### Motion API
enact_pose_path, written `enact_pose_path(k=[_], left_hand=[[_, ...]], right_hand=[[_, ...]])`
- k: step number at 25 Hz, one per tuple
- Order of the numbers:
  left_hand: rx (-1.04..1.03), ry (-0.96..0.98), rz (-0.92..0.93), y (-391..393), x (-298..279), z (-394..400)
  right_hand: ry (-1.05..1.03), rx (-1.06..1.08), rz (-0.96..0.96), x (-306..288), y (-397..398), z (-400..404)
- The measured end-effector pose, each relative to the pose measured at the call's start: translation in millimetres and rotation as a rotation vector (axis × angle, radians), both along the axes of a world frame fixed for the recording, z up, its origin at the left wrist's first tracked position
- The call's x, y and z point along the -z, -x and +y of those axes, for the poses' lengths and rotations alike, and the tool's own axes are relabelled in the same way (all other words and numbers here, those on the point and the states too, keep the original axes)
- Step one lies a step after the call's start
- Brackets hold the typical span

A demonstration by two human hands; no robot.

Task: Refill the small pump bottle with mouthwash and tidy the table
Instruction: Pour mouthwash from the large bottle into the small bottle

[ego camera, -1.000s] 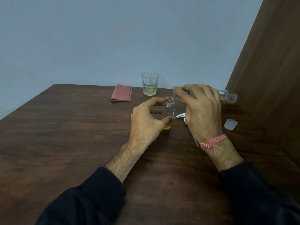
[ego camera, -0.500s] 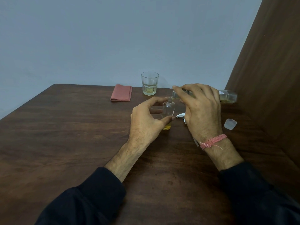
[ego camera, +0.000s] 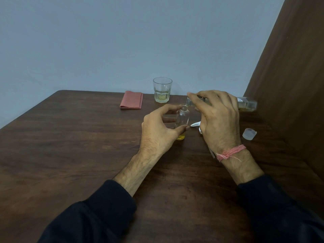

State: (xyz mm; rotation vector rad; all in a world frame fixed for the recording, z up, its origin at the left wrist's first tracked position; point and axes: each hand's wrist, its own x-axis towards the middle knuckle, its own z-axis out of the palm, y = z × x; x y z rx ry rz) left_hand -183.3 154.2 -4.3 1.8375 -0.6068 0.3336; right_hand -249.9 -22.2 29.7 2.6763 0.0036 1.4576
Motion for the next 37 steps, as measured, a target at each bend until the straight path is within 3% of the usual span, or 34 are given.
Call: enact_pose_path(k=[37], left_hand=[[0.0, 0.004, 0.01, 1.9, -0.6, 0.4]], right_hand=[[0.004, 0.001, 0.008, 0.0, -0.2, -0.2]])
